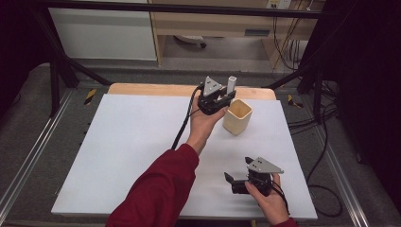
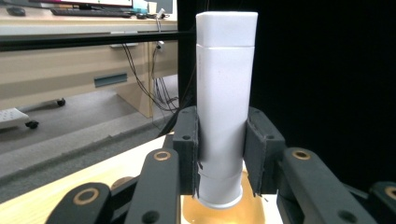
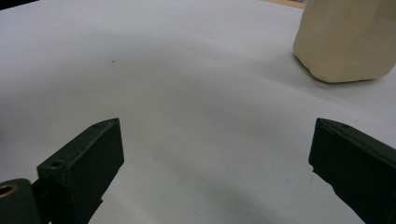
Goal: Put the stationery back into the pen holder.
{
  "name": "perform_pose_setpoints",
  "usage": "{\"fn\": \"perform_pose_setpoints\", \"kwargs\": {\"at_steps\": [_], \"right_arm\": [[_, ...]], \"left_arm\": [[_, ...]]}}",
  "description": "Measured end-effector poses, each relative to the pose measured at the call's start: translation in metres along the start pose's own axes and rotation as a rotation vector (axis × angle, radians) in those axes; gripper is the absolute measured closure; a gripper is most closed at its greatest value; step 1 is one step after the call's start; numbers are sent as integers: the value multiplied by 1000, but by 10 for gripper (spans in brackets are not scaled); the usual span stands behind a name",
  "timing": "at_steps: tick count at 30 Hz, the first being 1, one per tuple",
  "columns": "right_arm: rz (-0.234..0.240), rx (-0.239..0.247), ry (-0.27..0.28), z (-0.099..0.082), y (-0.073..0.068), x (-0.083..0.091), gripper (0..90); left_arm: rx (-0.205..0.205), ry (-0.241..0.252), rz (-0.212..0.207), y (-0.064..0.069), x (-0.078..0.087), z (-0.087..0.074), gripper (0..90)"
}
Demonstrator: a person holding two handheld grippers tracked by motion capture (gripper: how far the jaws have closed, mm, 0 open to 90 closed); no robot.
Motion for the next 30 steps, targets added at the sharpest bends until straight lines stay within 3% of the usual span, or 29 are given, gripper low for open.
{"fn": "perform_pose_setpoints", "kwargs": {"at_steps": [19, 30], "right_arm": [[1, -8, 0, -1, 2, 1, 36], [4, -14, -3, -1, 4, 2, 36]], "left_arm": [[43, -59, -25, 7, -33, -25, 687], [47, -86, -34, 12, -48, -38, 686]]}}
Point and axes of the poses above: each handheld gripper's, and its own axes: x roughly backward along the jaws, z roughly out of its top, y roughly to its right, the point moved 1 cm from there along -x, roughly forward along the jaws, and after that the axes turned 5 degrees about z, right-handed, at the moved point
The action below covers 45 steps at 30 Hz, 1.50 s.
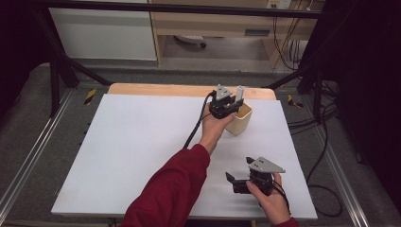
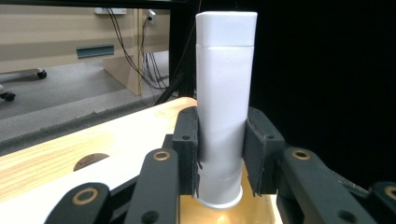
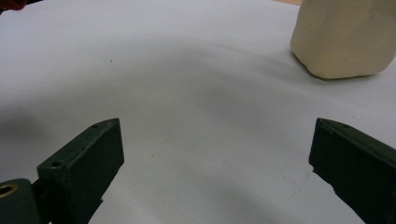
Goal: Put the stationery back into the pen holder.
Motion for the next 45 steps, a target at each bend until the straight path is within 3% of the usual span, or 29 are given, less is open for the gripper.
{"fn": "perform_pose_setpoints", "kwargs": {"at_steps": [3, 8, 13, 15, 18, 22, 26, 32, 35, 39, 45], "right_arm": [[1, 1, -1, 0, 0, 0, 36], [4, 4, -1, 0, 0, 0, 36], [0, 3, 4, 1, 0, 0, 35], [1, 2, 2, 1, 0, 1, 35], [0, 16, 5, 2, -1, 1, 34], [-9, 25, 9, 4, -2, 1, 33], [-18, 36, 16, 5, -2, 2, 33], [-31, 33, 13, 4, 0, 2, 32], [-35, 30, 18, 4, 1, 3, 32], [-50, 21, 20, 4, 5, 5, 32], [-91, -6, 27, 2, 15, 11, 31]], "left_arm": [[-8, 4, -7, 2, 0, -1, 681], [20, 23, 1, 2, 12, 9, 412], [-6, 52, 35, -4, 44, 17, 257], [-36, 43, 60, -8, 61, 18, 204], [-43, 27, 67, -15, 87, 14, 146], [-36, 30, 87, -30, 125, 2, 99], [-71, 35, 109, -43, 164, -13, 72], [-29, 60, 140, -64, 218, -45, 64], [-12, 42, 181, -74, 241, -62, 67], [-24, -10, 226, -83, 272, -86, 69], [31, -26, 273, -91, 323, -111, 75]]}}
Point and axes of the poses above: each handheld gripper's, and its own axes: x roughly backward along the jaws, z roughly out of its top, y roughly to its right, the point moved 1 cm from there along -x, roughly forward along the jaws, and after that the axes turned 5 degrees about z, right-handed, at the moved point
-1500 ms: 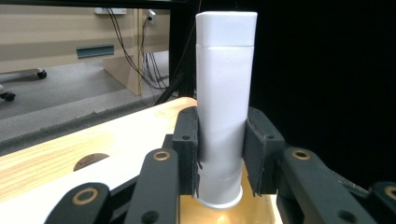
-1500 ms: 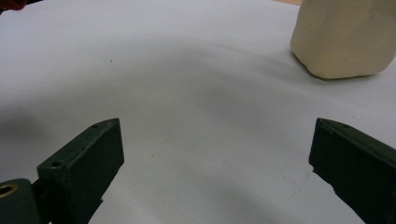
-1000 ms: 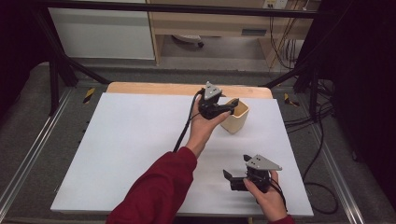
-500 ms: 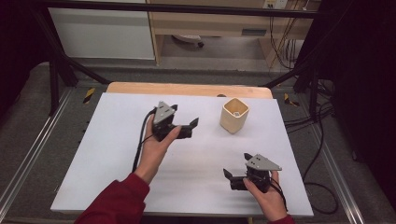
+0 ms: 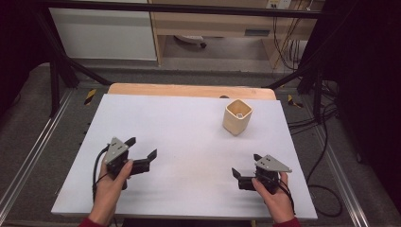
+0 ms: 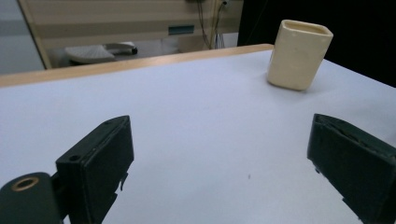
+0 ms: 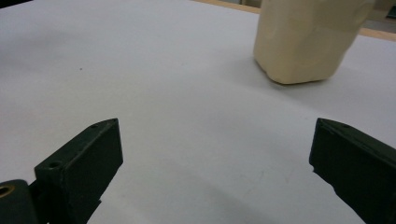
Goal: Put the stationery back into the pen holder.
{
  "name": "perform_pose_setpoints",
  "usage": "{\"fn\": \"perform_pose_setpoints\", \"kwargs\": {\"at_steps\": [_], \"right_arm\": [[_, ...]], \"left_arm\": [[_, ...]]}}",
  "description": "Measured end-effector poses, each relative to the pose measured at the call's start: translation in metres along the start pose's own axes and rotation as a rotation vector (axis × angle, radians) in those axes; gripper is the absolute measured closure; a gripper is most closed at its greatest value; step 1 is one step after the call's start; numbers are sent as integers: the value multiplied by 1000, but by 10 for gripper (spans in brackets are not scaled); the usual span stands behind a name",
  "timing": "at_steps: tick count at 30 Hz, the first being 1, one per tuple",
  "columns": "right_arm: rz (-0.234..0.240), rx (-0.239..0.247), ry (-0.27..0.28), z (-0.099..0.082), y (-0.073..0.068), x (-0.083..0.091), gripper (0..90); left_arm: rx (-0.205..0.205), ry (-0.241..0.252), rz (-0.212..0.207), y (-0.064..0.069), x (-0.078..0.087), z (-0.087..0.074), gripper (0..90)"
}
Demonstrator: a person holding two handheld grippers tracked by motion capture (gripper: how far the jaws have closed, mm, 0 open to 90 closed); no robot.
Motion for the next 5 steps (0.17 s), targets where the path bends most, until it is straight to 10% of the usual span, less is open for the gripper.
{"fn": "perform_pose_setpoints", "kwargs": {"at_steps": [5], "right_arm": [[-100, -53, -69, -8, 16, 0, 37]], "left_arm": [[26, -19, 63, -18, 27, -21, 73]]}}
Point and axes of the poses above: each handheld gripper's, and its own axes: x roughly backward along the jaws, z roughly out of its top, y roughly to its right, the point moved 1 cm from there along -x, roughly forward along the jaws, and after that the axes turned 5 degrees about z, right-handed, at the moved point
